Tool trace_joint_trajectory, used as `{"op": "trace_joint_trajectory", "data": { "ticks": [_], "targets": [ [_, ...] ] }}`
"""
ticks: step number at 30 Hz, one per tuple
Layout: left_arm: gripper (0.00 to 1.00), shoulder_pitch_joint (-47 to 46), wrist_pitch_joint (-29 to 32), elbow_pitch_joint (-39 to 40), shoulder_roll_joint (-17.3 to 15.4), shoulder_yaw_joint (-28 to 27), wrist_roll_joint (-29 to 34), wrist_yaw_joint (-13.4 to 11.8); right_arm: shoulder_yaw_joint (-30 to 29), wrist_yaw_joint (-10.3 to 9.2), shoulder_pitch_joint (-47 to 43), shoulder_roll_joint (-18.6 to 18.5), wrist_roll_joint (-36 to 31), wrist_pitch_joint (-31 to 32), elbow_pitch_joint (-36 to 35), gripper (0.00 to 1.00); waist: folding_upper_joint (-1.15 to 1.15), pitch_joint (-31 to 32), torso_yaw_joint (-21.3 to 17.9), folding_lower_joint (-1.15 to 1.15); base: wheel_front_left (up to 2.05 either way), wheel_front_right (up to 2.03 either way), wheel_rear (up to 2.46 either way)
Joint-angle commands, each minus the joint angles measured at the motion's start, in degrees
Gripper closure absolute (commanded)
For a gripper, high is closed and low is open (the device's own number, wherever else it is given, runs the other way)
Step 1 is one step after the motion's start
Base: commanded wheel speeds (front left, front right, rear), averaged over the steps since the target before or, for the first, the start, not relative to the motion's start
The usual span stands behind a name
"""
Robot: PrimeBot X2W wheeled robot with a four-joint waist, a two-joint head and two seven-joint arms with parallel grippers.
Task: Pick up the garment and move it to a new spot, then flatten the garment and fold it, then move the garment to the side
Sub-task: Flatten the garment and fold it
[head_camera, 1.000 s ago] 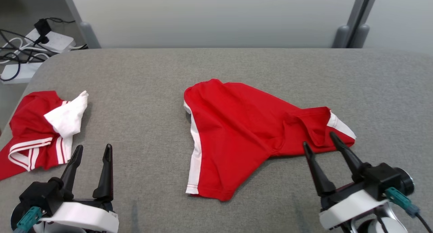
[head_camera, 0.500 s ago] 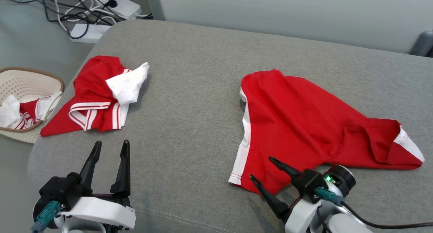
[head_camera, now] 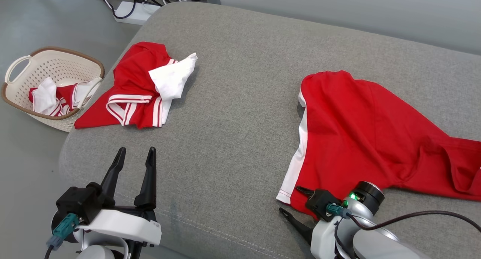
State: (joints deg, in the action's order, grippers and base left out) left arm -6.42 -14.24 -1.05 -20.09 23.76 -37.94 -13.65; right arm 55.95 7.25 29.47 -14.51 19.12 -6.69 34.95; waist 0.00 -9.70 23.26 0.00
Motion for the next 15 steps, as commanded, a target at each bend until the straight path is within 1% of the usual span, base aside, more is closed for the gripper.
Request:
{"op": "trace_joint_trajectory", "data": {
  "ticks": [1, 4, 5, 6, 8, 15],
  "targets": [
    [0.0, -2.9, -0.7, 0.6, -0.8, -2.8, 0.8, 0.5, 1.0, 0.24, 1.1, 0.8, 0.3, 0.0, 0.6, 0.0, 0.0, -0.2, 0.1, 0.0, 0.0, 0.0, 0.0],
    [0.0, -2.9, -0.7, 0.1, 0.0, -3.5, 1.4, 1.3, 2.8, 0.24, 2.4, 1.6, 0.8, -0.1, 3.6, 0.0, 0.0, -0.2, 0.0, 0.0, 0.0, 0.0, 0.0],
    [0.0, -2.8, -0.7, -0.2, 0.2, -3.7, 1.6, 1.6, 3.1, 0.24, 2.7, 1.8, 1.2, -0.1, 4.6, 0.09, 0.0, -0.2, -0.1, 0.0, 0.0, 0.0, 0.0],
    [0.0, -2.8, -0.7, -0.4, 0.4, -3.9, 1.8, 1.8, 3.4, 0.24, 2.9, 2.1, 1.5, -0.1, 5.5, 0.55, 0.0, -0.2, -0.2, 0.0, 0.0, 0.0, 0.0],
    [0.0, -2.9, -0.7, -0.7, 0.7, -4.3, 2.1, 2.4, 3.9, 0.24, 3.3, 2.5, 2.2, -0.5, 6.9, 1.0, 0.0, -0.1, -0.4, 0.0, 0.0, 0.0, 0.0],
    [0.0, -3.0, -0.7, -1.5, 1.3, -5.5, 3.3, 3.7, 3.2, 0.24, 3.7, 2.6, 4.9, -3.0, 9.4, 1.0, 0.0, 0.2, -2.5, 0.0, 0.0, 0.0, 0.0]
  ]
}}
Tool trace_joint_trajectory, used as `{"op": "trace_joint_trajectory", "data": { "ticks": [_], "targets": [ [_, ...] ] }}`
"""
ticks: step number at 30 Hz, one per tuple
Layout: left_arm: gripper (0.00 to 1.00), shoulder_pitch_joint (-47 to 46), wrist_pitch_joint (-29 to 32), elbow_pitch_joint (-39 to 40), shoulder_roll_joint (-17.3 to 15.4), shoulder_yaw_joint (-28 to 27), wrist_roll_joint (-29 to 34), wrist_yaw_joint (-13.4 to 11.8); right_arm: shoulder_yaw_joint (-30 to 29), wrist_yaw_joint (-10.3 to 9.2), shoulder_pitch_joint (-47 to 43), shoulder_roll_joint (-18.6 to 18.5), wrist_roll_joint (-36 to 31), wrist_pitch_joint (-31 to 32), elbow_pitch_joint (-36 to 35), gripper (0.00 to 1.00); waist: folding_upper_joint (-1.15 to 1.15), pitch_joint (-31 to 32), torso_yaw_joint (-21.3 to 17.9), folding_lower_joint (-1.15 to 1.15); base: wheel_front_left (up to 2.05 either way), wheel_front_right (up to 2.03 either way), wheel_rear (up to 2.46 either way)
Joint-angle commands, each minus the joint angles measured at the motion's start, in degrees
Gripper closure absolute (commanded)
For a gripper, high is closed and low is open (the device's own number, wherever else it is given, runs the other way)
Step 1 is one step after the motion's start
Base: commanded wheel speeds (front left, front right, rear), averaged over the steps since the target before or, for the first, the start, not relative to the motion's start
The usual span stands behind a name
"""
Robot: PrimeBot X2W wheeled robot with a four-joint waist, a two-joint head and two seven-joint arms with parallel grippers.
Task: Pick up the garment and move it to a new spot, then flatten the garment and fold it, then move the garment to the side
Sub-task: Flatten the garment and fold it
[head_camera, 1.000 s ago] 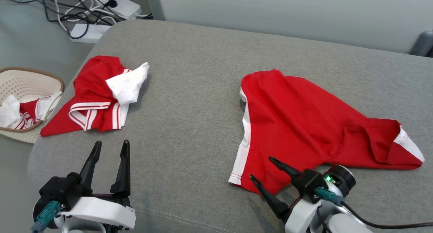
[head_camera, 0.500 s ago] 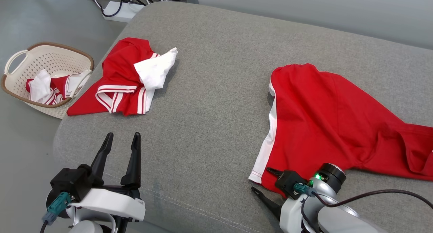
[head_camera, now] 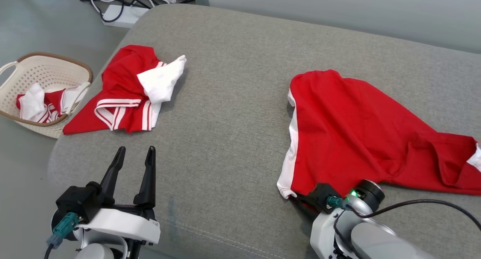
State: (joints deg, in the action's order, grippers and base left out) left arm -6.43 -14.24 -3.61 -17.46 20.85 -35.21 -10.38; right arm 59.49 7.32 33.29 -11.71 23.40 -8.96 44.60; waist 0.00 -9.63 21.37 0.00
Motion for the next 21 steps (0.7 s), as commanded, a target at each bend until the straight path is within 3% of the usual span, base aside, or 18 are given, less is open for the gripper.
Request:
{"op": "trace_joint_trajectory", "data": {
  "ticks": [1, 13, 21],
  "targets": [
    [0.0, -2.9, -0.7, 1.0, -1.3, -2.8, 0.8, 0.5, -0.8, 0.17, -0.3, -0.4, 1.1, -1.1, -0.3, 1.0, 0.0, 0.1, -1.1, 0.0, 0.0, 0.0, 0.0],
    [0.0, -3.0, -0.7, 0.5, -2.4, -4.1, 1.5, 1.1, -11.5, 0.17, -5.6, -6.8, 5.3, -4.1, -8.0, 1.0, 0.0, 0.4, -9.9, 0.0, 0.0, 0.0, 0.0],
    [0.0, -3.8, 0.1, 0.9, -3.6, -4.4, 1.6, 0.9, -17.6, 0.17, -11.0, -11.3, 6.5, -1.8, -16.3, 1.0, 0.0, 0.6, -16.6, 0.0, 0.0, 0.0, 0.0]
  ]
}}
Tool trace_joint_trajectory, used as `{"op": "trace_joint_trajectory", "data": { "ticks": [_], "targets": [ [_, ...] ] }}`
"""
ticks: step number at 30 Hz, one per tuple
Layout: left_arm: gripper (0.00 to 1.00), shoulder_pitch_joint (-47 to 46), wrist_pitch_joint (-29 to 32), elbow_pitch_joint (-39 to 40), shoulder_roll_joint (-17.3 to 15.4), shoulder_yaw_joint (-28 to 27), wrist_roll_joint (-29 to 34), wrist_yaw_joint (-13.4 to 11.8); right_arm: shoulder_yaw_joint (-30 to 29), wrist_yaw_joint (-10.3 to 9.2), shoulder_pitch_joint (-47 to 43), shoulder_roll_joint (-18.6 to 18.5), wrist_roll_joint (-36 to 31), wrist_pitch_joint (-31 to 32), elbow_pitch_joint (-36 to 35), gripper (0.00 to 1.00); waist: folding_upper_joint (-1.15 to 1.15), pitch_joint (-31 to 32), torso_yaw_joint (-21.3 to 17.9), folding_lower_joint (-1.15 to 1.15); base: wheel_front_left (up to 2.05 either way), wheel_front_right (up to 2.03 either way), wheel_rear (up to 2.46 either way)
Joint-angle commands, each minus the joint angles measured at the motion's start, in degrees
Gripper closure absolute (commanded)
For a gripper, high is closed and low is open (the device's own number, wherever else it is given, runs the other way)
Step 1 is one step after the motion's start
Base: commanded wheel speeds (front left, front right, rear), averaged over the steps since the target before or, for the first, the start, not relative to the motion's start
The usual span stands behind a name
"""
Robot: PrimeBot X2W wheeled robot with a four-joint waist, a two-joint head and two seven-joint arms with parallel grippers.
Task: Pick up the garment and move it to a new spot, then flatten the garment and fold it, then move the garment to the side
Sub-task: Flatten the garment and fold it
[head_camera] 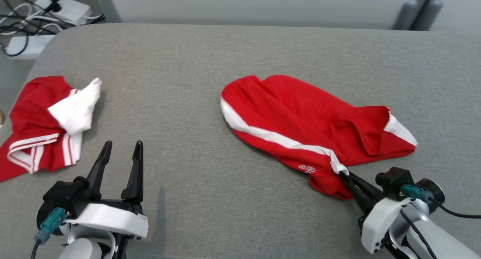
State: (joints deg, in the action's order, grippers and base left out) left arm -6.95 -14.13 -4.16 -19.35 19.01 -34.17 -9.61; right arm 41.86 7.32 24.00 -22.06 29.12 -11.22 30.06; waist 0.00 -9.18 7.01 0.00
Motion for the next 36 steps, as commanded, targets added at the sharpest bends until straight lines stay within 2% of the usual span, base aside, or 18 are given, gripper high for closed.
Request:
{"op": "trace_joint_trajectory", "data": {
  "ticks": [1, 11, 16, 17, 18, 19, 24, 28, 32, 36],
  "targets": [
    [0.0, -3.3, 0.2, 1.5, -1.9, -2.6, 0.5, 0.1, -0.3, 0.17, -2.5, -1.4, 1.3, 1.1, -2.7, 1.0, 0.0, 0.2, -2.9, 0.0, 0.0, 0.0, 0.0],
    [0.0, -3.2, 1.2, 2.2, -2.8, -2.6, 0.6, -0.6, -6.2, 0.17, -7.6, -4.3, 2.8, 2.4, -5.5, 1.0, 0.0, 0.8, -7.2, 0.0, 0.0, 0.0, 0.0],
    [0.0, -2.9, 1.9, 2.6, -3.3, -2.2, 0.6, -0.6, -7.9, 0.17, -8.4, -4.5, 2.5, 2.5, -4.6, 1.0, 0.0, 1.2, -8.1, 0.0, 0.0, 0.0, 0.0],
    [0.0, -2.8, 2.0, 2.6, -3.3, -2.2, 0.6, -0.7, -7.8, 0.17, -8.4, -4.3, 2.7, 2.5, -4.6, 0.97, 0.0, 1.3, -8.3, 0.0, 0.0, 0.0, 0.0],
    [0.0, -2.8, 2.0, 2.7, -3.4, -2.2, 0.6, -0.7, -7.6, 0.17, -8.4, -4.2, 2.8, 2.7, -4.6, 0.6, 0.0, 1.4, -8.4, 0.0, 0.0, 0.0, 0.0],
    [0.0, -2.7, 2.1, 2.7, -3.4, -2.1, 0.5, -0.8, -7.4, 0.17, -8.3, -4.2, 2.9, 2.8, -4.6, 0.0, 0.0, 1.5, -8.6, 0.0, 0.0, 0.0, 0.0],
    [0.0, -2.3, 2.6, 3.0, -3.7, -1.9, 0.4, -0.9, -7.6, 0.17, -8.8, -5.2, 4.9, 1.5, -5.9, 0.0, 0.0, 2.2, -9.0, 0.0, 0.0, 0.0, 0.0],
    [0.0, -1.6, 2.9, 3.3, -4.2, -2.0, 0.3, -1.1, -10.8, 0.17, -10.0, -7.0, 5.4, -0.5, -7.5, 0.0, 0.0, 3.2, -9.6, 0.0, 0.0, 0.0, 0.0],
    [0.0, -0.8, 3.2, 3.7, -4.8, -2.1, 0.2, -1.3, -17.3, 0.17, -11.3, -8.0, 4.2, -1.9, -8.8, 0.0, 0.0, 4.5, -10.2, 0.0, 0.0, 0.0, 0.0],
    [0.0, 0.1, 3.6, 4.3, -5.4, -2.0, 0.2, -1.6, -27.3, 0.17, -12.9, -6.2, 0.2, -2.6, -10.9, 0.0, 0.0, 5.8, -10.8, 0.0, 0.0, 0.0, 0.0]
  ]
}}
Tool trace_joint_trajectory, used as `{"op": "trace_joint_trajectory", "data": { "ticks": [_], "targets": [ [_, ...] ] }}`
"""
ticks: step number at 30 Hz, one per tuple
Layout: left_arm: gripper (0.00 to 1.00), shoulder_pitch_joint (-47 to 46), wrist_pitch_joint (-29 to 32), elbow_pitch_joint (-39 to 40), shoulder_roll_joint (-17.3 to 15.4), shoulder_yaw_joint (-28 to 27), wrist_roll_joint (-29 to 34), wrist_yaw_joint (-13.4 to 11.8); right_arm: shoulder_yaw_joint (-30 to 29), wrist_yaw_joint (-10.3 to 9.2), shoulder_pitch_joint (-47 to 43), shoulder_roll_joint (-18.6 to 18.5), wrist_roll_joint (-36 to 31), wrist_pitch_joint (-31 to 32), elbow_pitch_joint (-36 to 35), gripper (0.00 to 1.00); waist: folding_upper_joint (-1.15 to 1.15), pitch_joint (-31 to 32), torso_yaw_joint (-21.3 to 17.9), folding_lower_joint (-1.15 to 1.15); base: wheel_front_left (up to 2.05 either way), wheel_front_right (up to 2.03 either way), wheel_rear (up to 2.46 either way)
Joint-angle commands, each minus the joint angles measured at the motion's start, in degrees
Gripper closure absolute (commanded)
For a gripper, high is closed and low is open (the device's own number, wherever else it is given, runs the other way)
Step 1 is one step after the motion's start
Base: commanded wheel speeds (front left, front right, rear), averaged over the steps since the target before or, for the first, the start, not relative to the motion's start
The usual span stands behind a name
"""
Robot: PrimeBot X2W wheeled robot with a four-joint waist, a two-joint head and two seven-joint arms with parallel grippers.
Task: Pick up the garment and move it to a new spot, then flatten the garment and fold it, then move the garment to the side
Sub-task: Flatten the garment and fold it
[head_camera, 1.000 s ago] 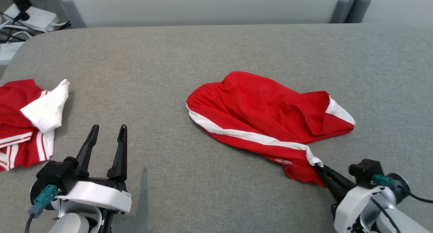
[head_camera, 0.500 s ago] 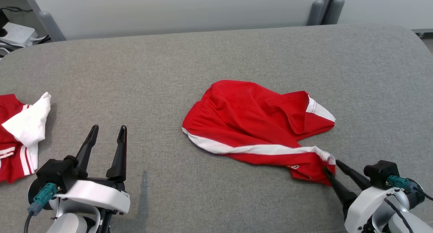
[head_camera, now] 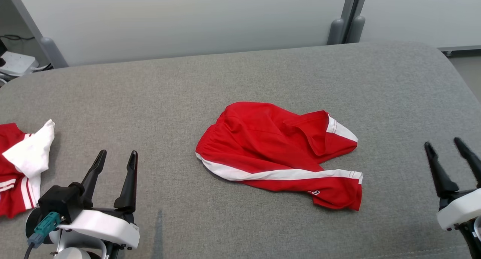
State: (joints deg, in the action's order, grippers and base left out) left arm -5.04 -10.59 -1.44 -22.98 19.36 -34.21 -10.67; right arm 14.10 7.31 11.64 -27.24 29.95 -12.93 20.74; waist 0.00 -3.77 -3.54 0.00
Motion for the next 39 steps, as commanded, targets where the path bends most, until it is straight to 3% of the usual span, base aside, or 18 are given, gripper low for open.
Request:
{"op": "trace_joint_trajectory", "data": {
  "ticks": [1, 6, 9, 18, 27, 39],
  "targets": [
    [0.0, -1.6, 0.1, 1.7, -2.0, -2.4, 0.4, -0.7, -1.9, 0.18, -1.0, -0.1, -2.0, -1.0, -2.4, 0.0, 0.0, 0.7, -0.4, 0.0, 0.0, 0.0, 0.0],
    [0.0, -0.3, 0.7, 2.6, -3.0, -2.5, 0.8, -1.7, -10.3, 0.18, -4.3, 6.8, -8.6, 1.8, -9.2, 0.0, 0.0, 2.2, -0.7, 0.0, 0.0, 0.0, 0.0],
    [0.0, 0.5, 1.1, 3.0, -3.5, -2.2, 1.3, -2.2, -11.4, 0.18, -6.4, 10.2, -10.6, 3.9, -12.9, 0.0, 0.0, 2.9, -0.8, 0.0, 0.0, 0.0, 0.0],
    [0.0, 3.0, 1.5, 4.0, -3.8, -2.4, 1.7, -4.4, -12.6, 0.18, -13.4, 15.9, -12.8, 8.2, -19.5, 0.0, 0.0, 4.0, -0.4, 0.0, 0.0, 0.0, 0.0],
    [0.0, 5.5, 0.6, 4.2, -4.1, -4.5, 0.7, -6.4, -11.6, 0.18, -16.6, 18.0, -12.8, 9.9, -21.1, 0.0, 0.0, 4.0, -0.4, 0.0, 0.0, 0.0, 0.0],
    [0.0, 7.1, 0.1, 4.2, -4.2, -5.6, -0.4, -7.2, -9.6, 0.18, -16.5, 17.8, -12.0, 9.8, -20.5, 0.0, 0.0, 4.0, 0.6, 0.0, 0.0, 0.0, 0.0]
  ]
}}
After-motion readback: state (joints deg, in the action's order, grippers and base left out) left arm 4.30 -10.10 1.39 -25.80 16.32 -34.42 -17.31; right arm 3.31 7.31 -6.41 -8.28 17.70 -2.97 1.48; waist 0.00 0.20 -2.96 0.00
